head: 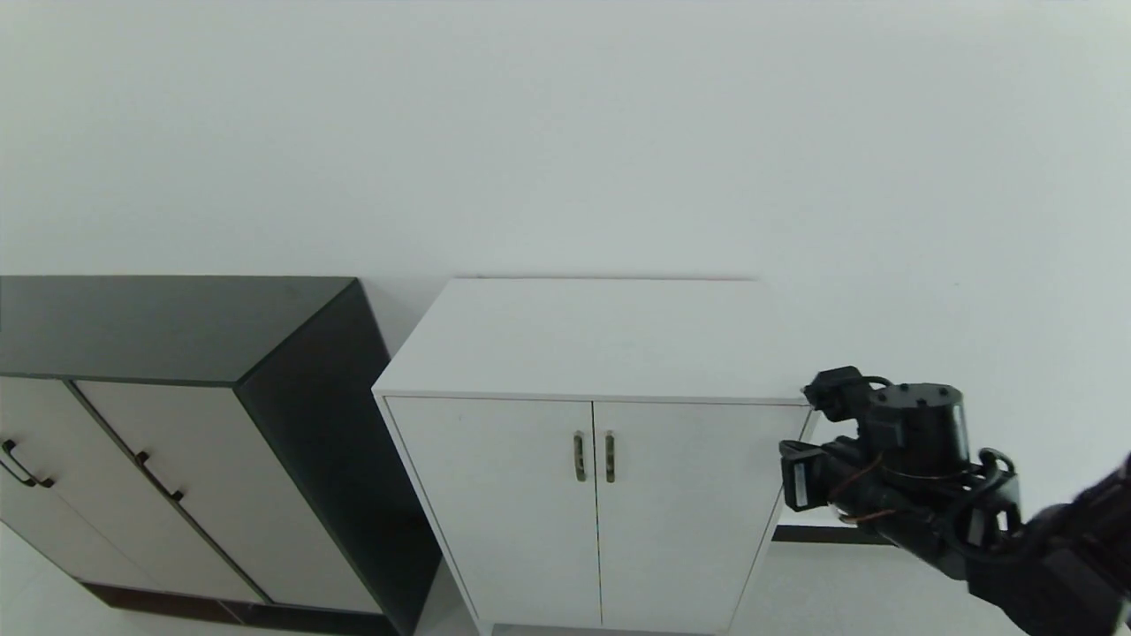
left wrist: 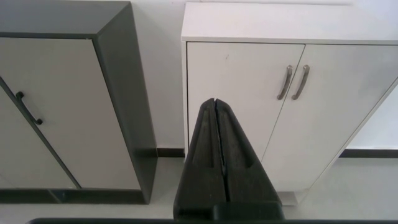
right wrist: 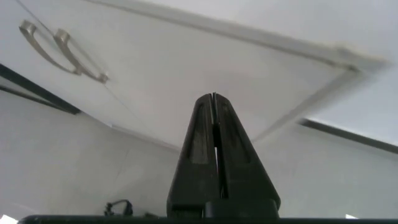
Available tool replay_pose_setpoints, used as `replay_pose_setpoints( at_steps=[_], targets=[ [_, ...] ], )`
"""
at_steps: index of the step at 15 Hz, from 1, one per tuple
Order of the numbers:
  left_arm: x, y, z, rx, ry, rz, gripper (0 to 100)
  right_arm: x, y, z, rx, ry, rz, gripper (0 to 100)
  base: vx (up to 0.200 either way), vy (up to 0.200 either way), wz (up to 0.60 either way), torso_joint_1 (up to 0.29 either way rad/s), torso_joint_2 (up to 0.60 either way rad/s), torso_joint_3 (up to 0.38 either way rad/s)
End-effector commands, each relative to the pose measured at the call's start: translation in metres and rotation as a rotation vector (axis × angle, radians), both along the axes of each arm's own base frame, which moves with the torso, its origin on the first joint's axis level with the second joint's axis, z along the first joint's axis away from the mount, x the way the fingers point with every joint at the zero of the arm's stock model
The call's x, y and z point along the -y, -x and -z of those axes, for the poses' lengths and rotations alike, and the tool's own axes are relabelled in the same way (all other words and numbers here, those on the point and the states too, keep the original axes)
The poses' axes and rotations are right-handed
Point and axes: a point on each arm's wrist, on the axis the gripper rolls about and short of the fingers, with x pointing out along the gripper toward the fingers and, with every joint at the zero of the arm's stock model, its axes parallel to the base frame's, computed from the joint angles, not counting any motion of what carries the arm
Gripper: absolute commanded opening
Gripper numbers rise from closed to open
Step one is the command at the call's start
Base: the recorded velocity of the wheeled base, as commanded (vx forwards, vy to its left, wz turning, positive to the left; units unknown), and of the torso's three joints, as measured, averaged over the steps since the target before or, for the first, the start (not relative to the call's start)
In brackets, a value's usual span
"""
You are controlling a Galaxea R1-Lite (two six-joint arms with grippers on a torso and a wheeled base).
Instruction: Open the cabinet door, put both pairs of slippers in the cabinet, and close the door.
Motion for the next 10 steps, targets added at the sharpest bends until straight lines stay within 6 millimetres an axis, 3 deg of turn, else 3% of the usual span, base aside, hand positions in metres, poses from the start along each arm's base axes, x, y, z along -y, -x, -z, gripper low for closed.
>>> replay_pose_setpoints(
  at_steps=[1,7,10],
  targets=[
    [0.000,0.000,0.000,0.000,0.000,-0.001,0,0.044,0.051,-0.018,0.035,0.002,0.092,0,0.000,0.000,0.00,0.000,0.00,0.000],
    [0.000,0.000,0.000,0.000,0.002,-0.001,0,0.125,0.135,-0.041,0.190,0.035,0.389,0,0.000,0.000,0.00,0.000,0.00,0.000],
    [0.000,0.000,0.000,0.000,0.002,-0.001,0,0.134,0.186,-0.043,0.246,-0.006,0.363,0,0.000,0.000,0.00,0.000,0.00,0.000]
  ],
)
